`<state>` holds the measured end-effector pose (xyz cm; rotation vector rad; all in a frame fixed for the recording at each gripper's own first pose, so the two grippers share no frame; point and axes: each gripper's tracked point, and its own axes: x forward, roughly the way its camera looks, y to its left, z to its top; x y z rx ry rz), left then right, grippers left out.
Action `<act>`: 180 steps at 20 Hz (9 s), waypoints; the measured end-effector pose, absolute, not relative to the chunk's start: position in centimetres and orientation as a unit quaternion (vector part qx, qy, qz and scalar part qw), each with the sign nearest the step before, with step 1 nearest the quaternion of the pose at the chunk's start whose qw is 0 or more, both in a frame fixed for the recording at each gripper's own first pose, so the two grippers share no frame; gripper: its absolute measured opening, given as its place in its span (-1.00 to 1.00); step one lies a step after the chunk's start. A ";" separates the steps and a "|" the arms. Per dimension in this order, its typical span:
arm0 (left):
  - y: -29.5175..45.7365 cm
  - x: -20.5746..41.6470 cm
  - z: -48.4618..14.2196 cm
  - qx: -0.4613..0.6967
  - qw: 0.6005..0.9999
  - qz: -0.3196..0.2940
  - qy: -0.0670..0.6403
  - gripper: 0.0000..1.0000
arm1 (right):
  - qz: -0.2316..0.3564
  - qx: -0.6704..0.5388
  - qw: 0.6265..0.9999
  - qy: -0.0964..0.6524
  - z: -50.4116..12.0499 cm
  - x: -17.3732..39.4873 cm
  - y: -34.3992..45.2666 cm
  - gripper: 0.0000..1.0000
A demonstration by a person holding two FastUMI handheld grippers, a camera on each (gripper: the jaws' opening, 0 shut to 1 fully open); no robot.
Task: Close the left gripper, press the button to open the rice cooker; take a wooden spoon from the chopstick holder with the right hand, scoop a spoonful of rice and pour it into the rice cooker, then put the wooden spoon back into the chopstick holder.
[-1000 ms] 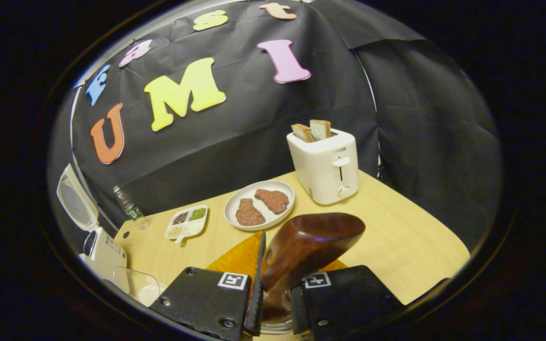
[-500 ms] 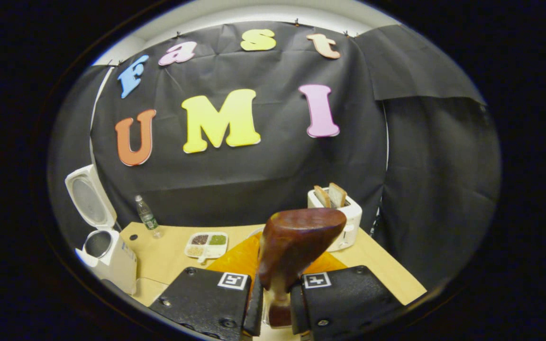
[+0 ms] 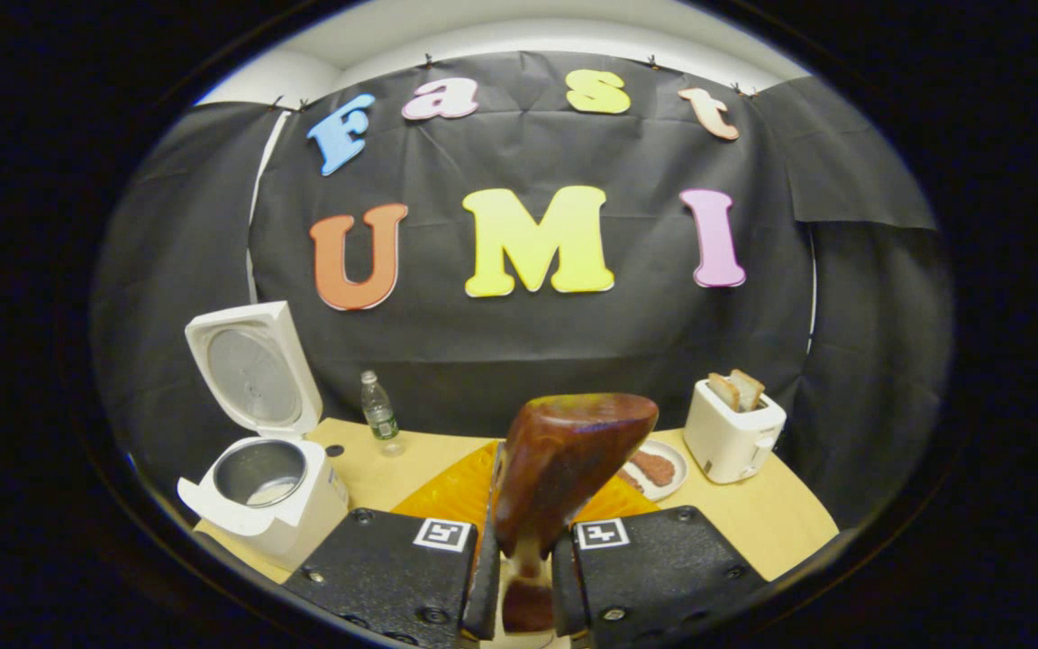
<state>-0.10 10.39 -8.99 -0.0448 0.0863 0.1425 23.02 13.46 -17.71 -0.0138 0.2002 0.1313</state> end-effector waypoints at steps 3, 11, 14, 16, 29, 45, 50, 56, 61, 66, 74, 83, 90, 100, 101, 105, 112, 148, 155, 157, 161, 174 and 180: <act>10.8 -0.3 -9.4 -0.019 0.996 0.073 0.048 0.94 | 0.069 -0.028 0.990 0.123 -22.0 23.2 15.5 -0.42; 12.0 -0.5 -11.0 -0.009 0.995 0.079 0.064 0.94 | 0.040 -0.188 0.964 0.182 -31.3 23.2 16.4 -0.41; 12.6 -0.5 -11.2 -0.010 0.994 0.085 0.067 0.94 | 0.047 -0.244 0.947 0.203 -34.2 22.9 17.2 -0.41; 13.2 -0.6 -11.3 -0.010 0.994 0.090 0.067 0.94 | 0.053 -0.253 0.943 0.209 -35.6 22.4 17.5 -0.42; 14.5 -0.8 -11.1 -0.006 0.992 0.104 0.066 0.94 | 0.063 -0.091 0.967 0.229 -36.5 21.7 20.0 -0.41; 16.4 -1.7 -10.7 -0.001 0.990 0.121 0.069 0.94 | 0.042 0.278 0.924 0.259 -37.1 21.6 20.1 -0.41; 16.2 -1.5 -10.4 0.002 0.990 0.122 0.066 0.94 | 0.040 0.338 0.901 0.271 -37.2 21.1 19.3 -0.42; 16.2 -1.5 -9.3 0.011 0.991 0.122 0.053 0.94 | 0.031 0.449 0.853 0.264 -36.4 21.1 17.3 -0.41; 15.9 -1.3 -9.2 0.008 0.991 0.122 0.051 0.94 | 0.040 0.484 0.844 0.227 -33.2 21.4 15.2 -0.47; 15.4 -1.2 -8.9 0.010 0.992 0.116 0.048 0.94 | 0.045 0.518 0.829 0.207 -31.2 21.7 14.3 -0.43; 15.2 -1.0 -8.6 0.012 0.992 0.113 0.045 0.94 | 0.048 0.535 0.819 0.200 -30.0 21.7 14.4 -0.42; 15.9 -1.0 -8.5 0.012 0.992 0.116 0.039 0.94 | 0.053 0.554 0.808 0.192 -26.2 21.7 14.8 -0.43; 17.8 -1.8 -9.9 0.005 0.990 0.137 0.039 0.94 | 0.091 0.565 0.798 0.188 -18.7 22.3 20.4 -0.43; 21.4 -3.7 -11.7 -0.004 0.983 0.176 0.051 0.94 | 0.158 0.558 0.783 0.227 -15.6 27.1 37.9 -0.42; 21.7 -3.9 -11.9 -0.005 0.982 0.181 0.055 0.94 | 0.161 0.547 0.788 0.233 -16.1 27.7 39.4 -0.42; 22.7 -4.8 -12.3 -0.005 0.979 0.194 0.060 0.94 | 0.162 0.518 0.801 0.254 -19.3 29.6 43.7 -0.42; 23.8 -5.7 -12.8 -0.009 0.975 0.212 0.065 0.94 | 0.178 0.344 0.887 0.252 -21.6 29.6 48.1 -0.42; 21.6 -5.9 -11.6 -0.006 0.976 0.213 0.051 0.94 | 0.322 0.021 0.946 0.032 -12.6 24.2 52.7 -0.41; 17.4 -4.8 -10.4 -0.008 0.985 0.169 0.039 0.94 | 0.243 0.230 0.941 0.049 -9.0 25.8 38.2 -0.43; 16.0 -4.5 -10.1 -0.007 0.987 0.155 0.038 0.94 | 0.205 0.260 0.943 0.042 -8.9 26.1 32.2 -0.42; 12.4 -4.1 -9.9 -0.009 0.992 0.123 0.041 0.94 | 0.133 0.270 0.953 0.025 -9.5 26.9 20.5 -0.43; 4.3 -2.4 -8.2 0.000 0.996 0.075 0.045 0.94 | -0.052 0.277 0.959 0.008 -15.2 24.7 -10.2 -0.43; 2.2 -1.6 -7.8 -0.003 0.997 0.066 0.047 0.94 | -0.060 0.264 0.962 0.039 -21.1 25.5 -11.9 -0.42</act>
